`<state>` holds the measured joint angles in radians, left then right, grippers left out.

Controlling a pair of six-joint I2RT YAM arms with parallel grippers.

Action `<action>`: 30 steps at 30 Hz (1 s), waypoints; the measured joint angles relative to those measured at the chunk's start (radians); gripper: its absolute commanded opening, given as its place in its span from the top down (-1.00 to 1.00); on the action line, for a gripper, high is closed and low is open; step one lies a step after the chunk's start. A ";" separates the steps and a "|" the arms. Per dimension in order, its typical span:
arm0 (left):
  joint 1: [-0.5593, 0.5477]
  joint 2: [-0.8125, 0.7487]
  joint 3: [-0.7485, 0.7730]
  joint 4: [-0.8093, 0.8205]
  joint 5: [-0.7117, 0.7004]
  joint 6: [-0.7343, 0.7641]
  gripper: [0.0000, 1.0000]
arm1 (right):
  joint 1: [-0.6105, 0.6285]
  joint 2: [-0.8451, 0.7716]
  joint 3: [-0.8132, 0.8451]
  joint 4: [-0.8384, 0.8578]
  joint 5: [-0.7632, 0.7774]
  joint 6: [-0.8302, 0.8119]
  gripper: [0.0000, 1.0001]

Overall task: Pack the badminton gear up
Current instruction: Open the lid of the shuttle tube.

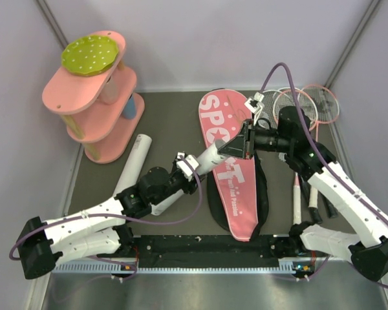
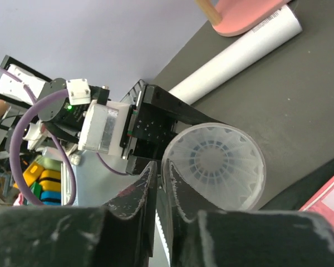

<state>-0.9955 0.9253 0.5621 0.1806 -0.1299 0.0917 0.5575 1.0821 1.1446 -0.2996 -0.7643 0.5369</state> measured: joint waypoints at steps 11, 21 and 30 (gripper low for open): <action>0.000 0.009 0.001 0.003 0.010 0.004 0.64 | 0.016 -0.043 -0.033 -0.009 0.100 0.019 1.00; 0.000 0.002 -0.001 0.028 0.017 -0.016 0.67 | -0.152 -0.050 -0.206 0.465 -0.145 0.608 1.00; 0.000 -0.006 -0.001 0.020 0.011 -0.016 0.68 | -0.184 -0.101 -0.111 0.262 0.018 0.487 1.00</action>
<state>-0.9958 0.9195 0.5610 0.2005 -0.1188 0.0753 0.3733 0.9813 1.0332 -0.0376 -0.7467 1.0241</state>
